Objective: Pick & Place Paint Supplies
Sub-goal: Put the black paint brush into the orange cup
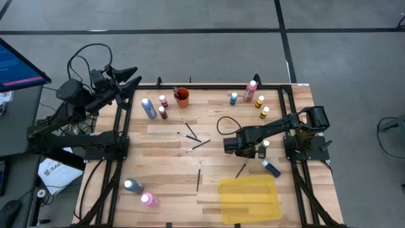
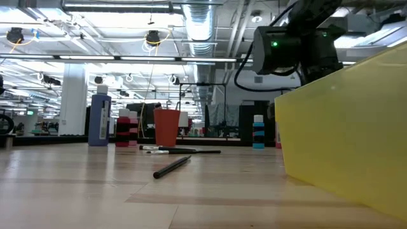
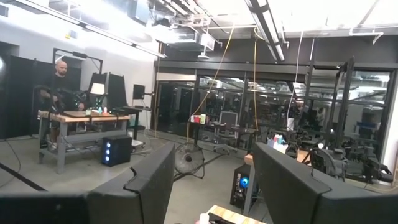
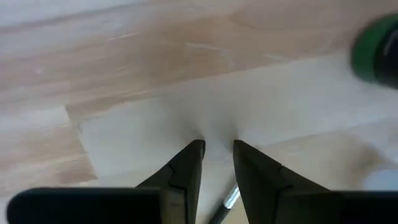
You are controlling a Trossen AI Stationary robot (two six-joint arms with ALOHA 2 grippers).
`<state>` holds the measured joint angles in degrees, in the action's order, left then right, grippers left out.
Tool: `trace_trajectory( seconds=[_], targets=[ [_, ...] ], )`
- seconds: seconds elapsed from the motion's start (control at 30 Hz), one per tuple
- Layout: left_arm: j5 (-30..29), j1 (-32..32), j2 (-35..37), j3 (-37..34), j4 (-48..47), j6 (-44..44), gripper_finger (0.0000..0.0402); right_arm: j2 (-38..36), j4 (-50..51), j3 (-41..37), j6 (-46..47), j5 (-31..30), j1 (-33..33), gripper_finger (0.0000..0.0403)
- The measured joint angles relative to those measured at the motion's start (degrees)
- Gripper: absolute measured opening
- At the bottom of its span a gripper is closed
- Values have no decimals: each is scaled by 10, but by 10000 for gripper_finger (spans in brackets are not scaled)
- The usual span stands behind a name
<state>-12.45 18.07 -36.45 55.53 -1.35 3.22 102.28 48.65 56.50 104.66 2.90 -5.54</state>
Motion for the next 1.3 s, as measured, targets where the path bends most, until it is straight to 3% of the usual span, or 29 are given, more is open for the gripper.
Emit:
trace_trajectory(
  seconds=[0.3, 0.53, 1.03, 1.3],
  targets=[
    [0, 0, 0, 0, 2, 0, 211, 4, 22, 31, -73, 1, 28, 90],
    [2, 0, 0, 0, 3, 0, 211, 1, 95, 65, -16, 31, -7, 91],
    [2, 0, 0, 0, 8, 0, 211, -7, 2, -20, 88, 47, -42, 91],
    [-1, 0, -8, 0, 13, 0, 211, -11, 11, -9, 28, 35, -11, 91]
  ],
)
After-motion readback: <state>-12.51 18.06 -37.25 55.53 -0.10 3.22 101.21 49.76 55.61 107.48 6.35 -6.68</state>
